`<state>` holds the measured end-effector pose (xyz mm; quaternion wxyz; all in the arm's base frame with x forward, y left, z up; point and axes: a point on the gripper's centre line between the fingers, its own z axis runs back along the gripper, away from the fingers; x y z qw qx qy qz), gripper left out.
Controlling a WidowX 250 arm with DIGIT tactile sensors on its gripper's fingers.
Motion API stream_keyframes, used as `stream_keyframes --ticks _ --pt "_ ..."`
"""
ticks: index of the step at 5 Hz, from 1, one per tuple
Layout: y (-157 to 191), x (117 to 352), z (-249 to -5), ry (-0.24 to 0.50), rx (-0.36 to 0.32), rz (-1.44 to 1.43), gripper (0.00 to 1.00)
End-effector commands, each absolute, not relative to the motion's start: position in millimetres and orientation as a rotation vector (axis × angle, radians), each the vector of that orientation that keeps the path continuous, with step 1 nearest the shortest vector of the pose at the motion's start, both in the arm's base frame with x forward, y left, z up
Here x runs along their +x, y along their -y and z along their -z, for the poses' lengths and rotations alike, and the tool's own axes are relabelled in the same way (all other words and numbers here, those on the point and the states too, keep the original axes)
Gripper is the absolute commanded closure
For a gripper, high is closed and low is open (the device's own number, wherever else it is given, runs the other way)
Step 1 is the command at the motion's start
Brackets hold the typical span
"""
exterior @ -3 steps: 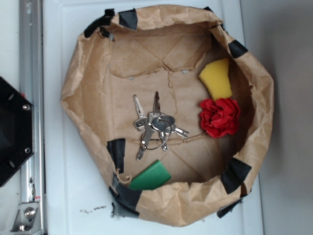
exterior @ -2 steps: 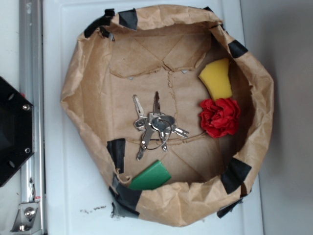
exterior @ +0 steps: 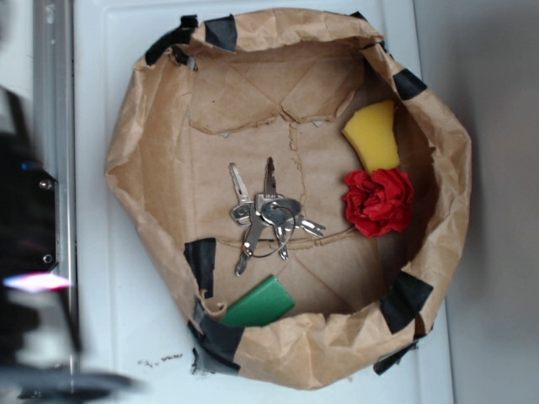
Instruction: Grab the silver keys.
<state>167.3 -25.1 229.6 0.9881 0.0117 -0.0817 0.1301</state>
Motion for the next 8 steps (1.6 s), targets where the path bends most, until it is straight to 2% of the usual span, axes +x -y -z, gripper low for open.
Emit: stream_keyframes --ticks 1,2,3,4,8 --pt "14 251 -200 0.222 0.129 -0.554 0.0" --pt "-11 259 -163 0.204 0.194 -0.633 0.0" --pt "-37 251 -135 0.168 0.193 -0.69 0.0" --pt "-55 241 -126 0.131 0.151 -0.767 0.0" --pt "-55 241 -126 0.131 0.151 -0.767 0.0"
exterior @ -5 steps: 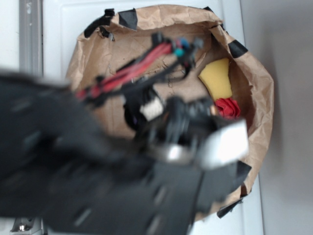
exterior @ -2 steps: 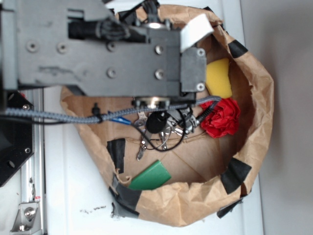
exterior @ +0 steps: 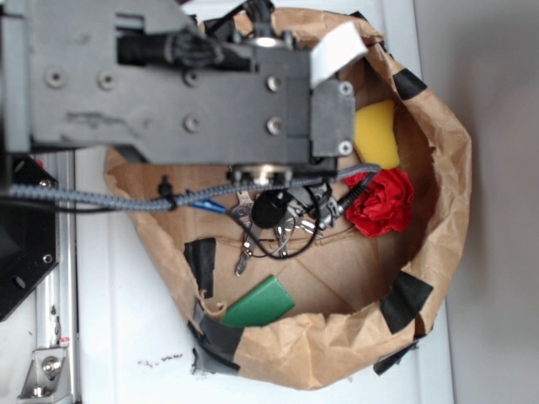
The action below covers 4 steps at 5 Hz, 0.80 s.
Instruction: Grab the silver keys.
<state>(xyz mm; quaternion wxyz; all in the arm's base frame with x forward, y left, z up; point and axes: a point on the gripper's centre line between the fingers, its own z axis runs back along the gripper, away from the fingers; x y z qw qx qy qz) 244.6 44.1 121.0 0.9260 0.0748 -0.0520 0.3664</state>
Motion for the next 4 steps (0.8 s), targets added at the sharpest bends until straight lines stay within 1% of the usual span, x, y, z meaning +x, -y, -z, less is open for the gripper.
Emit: stream_keyframes --ticks 1,2,3,4 --pt "-33 239 -100 0.175 0.025 -0.718 0.0" --pt "-20 245 -83 0.187 0.008 -0.69 0.0" --pt "-12 243 -82 0.17 -0.073 -0.644 0.0" --pt "3 252 -76 0.16 -0.072 -0.645 0.0"
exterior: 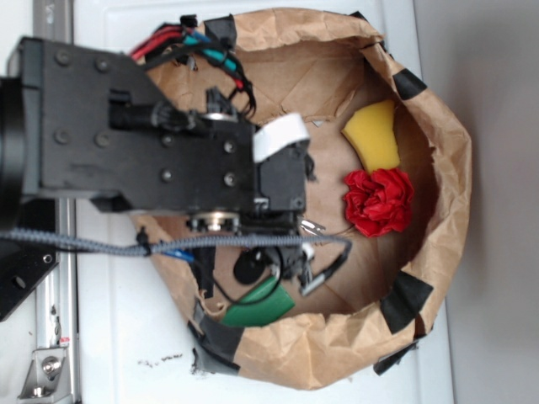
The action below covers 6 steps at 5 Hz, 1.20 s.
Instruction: Grab the silver keys.
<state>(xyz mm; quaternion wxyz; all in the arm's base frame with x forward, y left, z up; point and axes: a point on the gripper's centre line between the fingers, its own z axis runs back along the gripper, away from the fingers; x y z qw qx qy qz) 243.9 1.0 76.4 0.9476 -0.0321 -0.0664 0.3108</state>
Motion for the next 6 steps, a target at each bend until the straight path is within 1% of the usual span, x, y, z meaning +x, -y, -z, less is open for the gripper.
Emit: stream_keyframes --ticks 1,2,3,4,5,6 --pt "9 254 -65 0.181 -0.075 -0.64 0.0" --pt "8 265 -46 0.158 -0.098 -0.638 0.0" --pt "8 266 -42 0.144 -0.098 -0.638 0.13" --pt "5 263 -45 0.14 -0.101 -0.648 1.0" --pt "1 258 -53 0.144 -0.108 -0.646 1.0" --pt "-11 259 -66 0.173 -0.137 -0.667 1.0"
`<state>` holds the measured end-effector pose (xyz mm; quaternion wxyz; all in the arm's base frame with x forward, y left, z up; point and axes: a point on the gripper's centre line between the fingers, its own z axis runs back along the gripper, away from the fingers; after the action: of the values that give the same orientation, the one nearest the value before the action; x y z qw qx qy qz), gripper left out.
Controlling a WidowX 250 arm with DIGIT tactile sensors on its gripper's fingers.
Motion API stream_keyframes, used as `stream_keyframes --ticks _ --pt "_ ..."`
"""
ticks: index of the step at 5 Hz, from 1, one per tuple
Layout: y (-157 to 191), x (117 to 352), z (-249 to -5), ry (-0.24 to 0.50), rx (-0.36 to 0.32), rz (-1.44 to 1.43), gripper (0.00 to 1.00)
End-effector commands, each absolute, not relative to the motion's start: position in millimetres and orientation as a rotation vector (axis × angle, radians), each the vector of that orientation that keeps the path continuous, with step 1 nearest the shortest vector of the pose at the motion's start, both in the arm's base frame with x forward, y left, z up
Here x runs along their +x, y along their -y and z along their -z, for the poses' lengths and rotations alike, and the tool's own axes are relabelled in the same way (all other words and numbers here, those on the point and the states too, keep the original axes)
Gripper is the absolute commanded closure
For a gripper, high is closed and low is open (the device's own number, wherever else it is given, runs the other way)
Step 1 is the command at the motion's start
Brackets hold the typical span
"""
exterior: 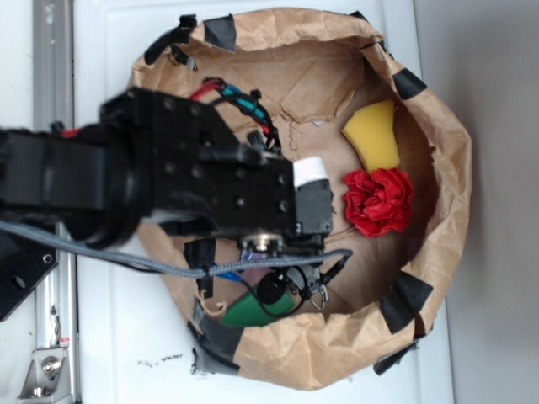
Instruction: Grab the silver keys.
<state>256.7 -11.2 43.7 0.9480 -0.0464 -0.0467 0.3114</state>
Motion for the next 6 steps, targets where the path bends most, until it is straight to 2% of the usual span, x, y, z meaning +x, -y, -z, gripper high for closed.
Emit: stream_keyframes --ticks 1,3,4,5,6 --pt "-28 264 -82 0.275 -0.145 -0.68 1.0" --pt "-70 252 -175 0.357 -0.206 -0.768 1.0" --pt "-49 252 -183 0.34 0.021 -0.599 1.0" --pt "-39 248 -167 0.324 0.101 -0.574 1.0" --pt "-26 237 -162 0.269 0.146 -0.476 1.0"
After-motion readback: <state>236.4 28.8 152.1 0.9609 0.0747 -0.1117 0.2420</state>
